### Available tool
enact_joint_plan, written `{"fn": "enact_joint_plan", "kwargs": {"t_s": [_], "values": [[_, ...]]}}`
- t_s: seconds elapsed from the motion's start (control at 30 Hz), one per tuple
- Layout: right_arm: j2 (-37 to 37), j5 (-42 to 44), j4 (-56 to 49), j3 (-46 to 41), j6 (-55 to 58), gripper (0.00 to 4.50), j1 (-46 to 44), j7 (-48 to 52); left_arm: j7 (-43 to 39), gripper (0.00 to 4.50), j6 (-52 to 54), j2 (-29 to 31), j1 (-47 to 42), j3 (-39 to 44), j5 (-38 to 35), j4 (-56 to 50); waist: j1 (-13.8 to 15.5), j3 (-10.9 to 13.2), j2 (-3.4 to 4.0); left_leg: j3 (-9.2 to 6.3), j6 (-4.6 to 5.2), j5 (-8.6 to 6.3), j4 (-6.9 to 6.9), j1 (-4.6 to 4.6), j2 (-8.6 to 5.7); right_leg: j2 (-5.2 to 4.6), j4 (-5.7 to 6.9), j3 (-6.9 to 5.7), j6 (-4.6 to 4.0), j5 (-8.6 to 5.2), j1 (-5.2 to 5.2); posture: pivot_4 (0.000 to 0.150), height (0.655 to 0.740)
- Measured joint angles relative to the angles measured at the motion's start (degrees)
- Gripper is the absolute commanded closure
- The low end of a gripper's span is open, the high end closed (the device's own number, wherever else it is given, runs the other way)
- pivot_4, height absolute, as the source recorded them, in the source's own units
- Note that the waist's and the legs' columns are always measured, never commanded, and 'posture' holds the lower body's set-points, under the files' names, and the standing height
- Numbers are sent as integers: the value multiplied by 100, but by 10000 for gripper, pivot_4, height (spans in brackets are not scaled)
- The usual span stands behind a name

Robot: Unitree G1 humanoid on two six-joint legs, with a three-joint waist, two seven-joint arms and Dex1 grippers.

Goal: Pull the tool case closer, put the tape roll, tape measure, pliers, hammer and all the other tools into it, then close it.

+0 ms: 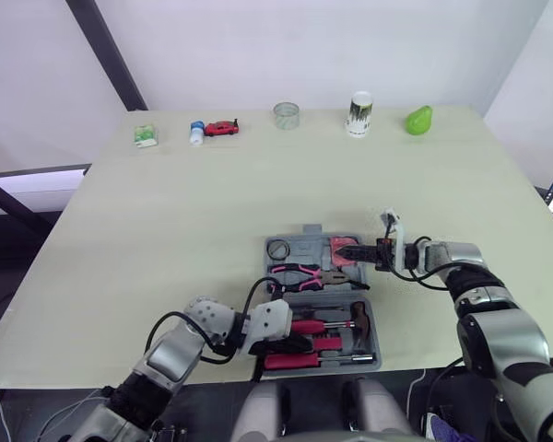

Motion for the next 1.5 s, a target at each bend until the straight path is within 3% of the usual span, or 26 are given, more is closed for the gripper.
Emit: {"fn": "enact_joint_plan", "kwargs": {"t_s": [0.2, 0.5, 0.67, 0.93, 1.13, 1.23, 1.3, 1.33, 1.37, 1.47, 1.5], "values": [[-29, 127, -630, 9, 120, 546, 93, 361, 95, 45000, 140, 0, 34, 15, -100, -41, 8, 0, 1, -2, 0, 0, 0, 0, 0, -1, 1, -1, 0, 0, 0, 1500, 7400], [-420, 729, -3038, 123, 907, 546, 1149, 681, 156, 45000, 463, 72, 85, 209, -357, -52, 32, 1, 2, -11, 0, 0, 0, -4, 0, -6, 3, -10, 0, 0, 0, 1500, 7400], [-600, 1121, -4028, 120, 1275, 546, 1624, 553, 177, 45000, 569, 479, 385, 552, -463, -335, 14, 2, 1, -15, 0, 0, -4, -4, 3, -5, 1, -11, -1, -1, -2, 1500, 7400], [-1118, 1854, -5716, 95, 1753, 546, 2697, 286, -564, 45000, 500, 1801, 2271, 2545, -1714, -1150, 35, 11, 7, -13, 9, -7, -14, -17, -2, -72, -21, -24, -2, -1, -5, 1500, 7400], [-1722, 1915, -6798, 54, 1470, 546, 3663, -7, -644, 45000, 448, 1857, 2319, 3493, -2037, -442, 91, 17, 11, -20, 10, -7, -13, -18, -9, -60, -21, -55, -1, -3, -2, 1500, 7400], [-1753, 1337, -7349, -292, 247, 0, 4578, -613, -325, 30995, 649, 1647, 2034, 3909, -2263, -42, 87, 20, 2, -15, 10, -7, -12, -22, -7, -34, -22, -46, 4, -3, -2, 1500, 7400], [-1788, 919, -7418, -475, -684, 0, 4970, -844, -149, 24688, 745, 1491, 1954, 4035, -2365, -49, 51, 21, 0, -5, 10, -7, -10, -18, -7, -33, -22, -34, 6, -2, -2, 1500, 7400], [-1820, 805, -7412, -505, -917, 0, 5059, -875, -77, 17788, 757, 1459, 1934, 4050, -2364, -49, 40, 21, -3, -4, 10, -7, -9, -15, -6, -30, -20, -32, 6, -2, -2, 1500, 7400], [-1839, 736, -7411, -545, -1107, 0, 5139, -891, -14, 16643, 778, 1432, 1911, 4059, -2365, -52, 39, 22, -6, -5, 10, -7, -9, -15, -5, -26, -20, -32, 6, -2, -2, 1500, 7400], [-1862, 477, -7175, -977, -2083, 0, 5636, -980, 360, 2607, 1027, 1318, 1874, 4234, -2379, -77, 50, 23, -14, -9, 9, -7, -9, -15, -1, -18, -18, -31, 5, -2, -1, 1500, 7400], [-1852, 474, -7009, -1221, -2363, 0, 5771, -1025, 433, 1188, 1113, 1317, 1891, 4328, -2421, -80, 47, 23, -14, -7, 9, -7, -9, -13, 0, -17, -17, -28, 4, -2, -1, 1500, 7400]]}}
